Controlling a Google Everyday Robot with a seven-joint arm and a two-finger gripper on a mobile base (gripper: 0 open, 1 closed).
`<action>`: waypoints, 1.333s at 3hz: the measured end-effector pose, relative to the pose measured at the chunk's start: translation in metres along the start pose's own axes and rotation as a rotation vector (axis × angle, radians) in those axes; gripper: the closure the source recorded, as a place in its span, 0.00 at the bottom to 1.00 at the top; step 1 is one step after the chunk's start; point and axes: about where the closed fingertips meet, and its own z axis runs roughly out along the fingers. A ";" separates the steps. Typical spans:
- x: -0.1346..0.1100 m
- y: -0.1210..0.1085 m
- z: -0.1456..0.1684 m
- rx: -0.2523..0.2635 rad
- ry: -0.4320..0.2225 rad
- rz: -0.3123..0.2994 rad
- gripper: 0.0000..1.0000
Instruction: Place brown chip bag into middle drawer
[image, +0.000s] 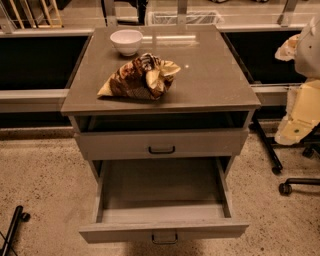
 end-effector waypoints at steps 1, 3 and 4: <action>-0.001 -0.001 0.000 0.001 0.001 -0.002 0.00; -0.095 -0.086 0.123 -0.004 -0.158 -0.179 0.00; -0.156 -0.107 0.165 0.004 -0.285 -0.323 0.00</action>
Offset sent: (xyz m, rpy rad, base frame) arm 0.1328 0.0378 -0.0601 -0.0828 -0.0196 0.0973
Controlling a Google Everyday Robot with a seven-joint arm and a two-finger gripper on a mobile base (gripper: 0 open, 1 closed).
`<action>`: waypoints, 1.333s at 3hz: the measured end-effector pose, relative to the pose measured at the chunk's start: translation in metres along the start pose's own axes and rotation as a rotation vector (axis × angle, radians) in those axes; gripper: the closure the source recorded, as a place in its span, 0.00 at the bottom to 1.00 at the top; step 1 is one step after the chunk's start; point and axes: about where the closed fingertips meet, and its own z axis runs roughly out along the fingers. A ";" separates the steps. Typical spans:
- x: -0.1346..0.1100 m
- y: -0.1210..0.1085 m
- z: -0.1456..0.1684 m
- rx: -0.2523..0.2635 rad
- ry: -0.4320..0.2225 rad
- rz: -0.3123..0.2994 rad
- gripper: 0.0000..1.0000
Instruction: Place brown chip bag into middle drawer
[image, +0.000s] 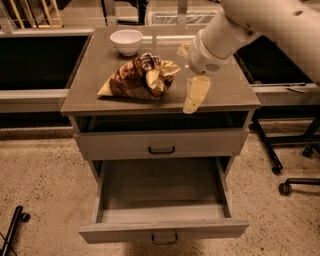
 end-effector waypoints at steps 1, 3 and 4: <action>0.002 0.000 0.005 -0.006 -0.001 -0.012 0.00; -0.019 -0.016 0.002 0.138 -0.028 -0.158 0.14; -0.046 -0.052 0.003 0.284 -0.103 -0.285 0.38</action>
Offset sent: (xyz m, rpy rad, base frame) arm 0.0118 0.0159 0.0135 -0.0226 -0.1798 0.0703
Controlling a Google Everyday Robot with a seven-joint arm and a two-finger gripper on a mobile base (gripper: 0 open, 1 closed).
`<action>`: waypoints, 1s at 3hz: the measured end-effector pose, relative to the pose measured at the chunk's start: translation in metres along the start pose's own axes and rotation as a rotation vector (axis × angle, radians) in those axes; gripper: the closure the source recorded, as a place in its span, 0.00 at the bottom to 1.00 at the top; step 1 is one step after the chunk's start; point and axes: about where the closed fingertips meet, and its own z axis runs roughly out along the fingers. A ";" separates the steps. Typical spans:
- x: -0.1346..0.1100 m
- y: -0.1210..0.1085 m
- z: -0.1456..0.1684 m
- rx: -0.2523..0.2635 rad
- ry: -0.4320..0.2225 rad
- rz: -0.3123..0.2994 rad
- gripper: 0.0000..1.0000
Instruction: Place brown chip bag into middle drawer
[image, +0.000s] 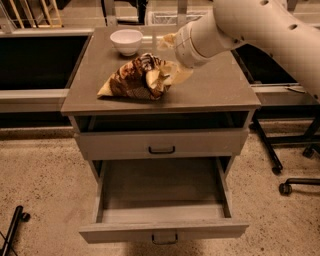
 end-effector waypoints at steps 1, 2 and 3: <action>-0.021 -0.027 0.021 0.065 -0.086 -0.086 0.60; -0.042 -0.042 0.041 0.078 -0.171 -0.142 0.85; -0.053 -0.041 0.042 0.086 -0.248 -0.165 1.00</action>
Offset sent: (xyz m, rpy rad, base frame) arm 0.0416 0.0966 0.0159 0.1294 -0.1295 0.3111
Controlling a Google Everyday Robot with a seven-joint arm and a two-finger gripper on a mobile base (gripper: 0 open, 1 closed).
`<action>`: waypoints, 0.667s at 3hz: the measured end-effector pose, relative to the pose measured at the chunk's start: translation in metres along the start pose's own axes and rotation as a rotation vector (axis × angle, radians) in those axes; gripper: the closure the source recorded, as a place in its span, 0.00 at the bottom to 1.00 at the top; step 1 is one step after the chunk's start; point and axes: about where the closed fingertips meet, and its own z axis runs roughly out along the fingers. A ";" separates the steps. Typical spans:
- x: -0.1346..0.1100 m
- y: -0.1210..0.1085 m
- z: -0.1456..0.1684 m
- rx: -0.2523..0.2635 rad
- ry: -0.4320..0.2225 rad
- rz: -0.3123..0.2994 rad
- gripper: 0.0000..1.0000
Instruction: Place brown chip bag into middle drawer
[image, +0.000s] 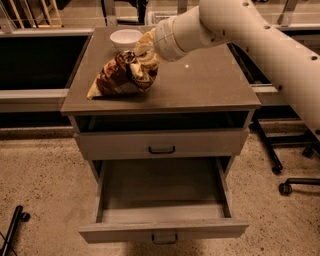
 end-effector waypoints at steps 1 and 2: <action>-0.012 0.009 -0.019 0.019 -0.056 -0.024 1.00; -0.021 0.036 -0.045 -0.006 -0.101 -0.052 1.00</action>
Offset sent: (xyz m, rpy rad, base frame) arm -0.0964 -0.0570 -0.0031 0.0238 -0.0034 0.1742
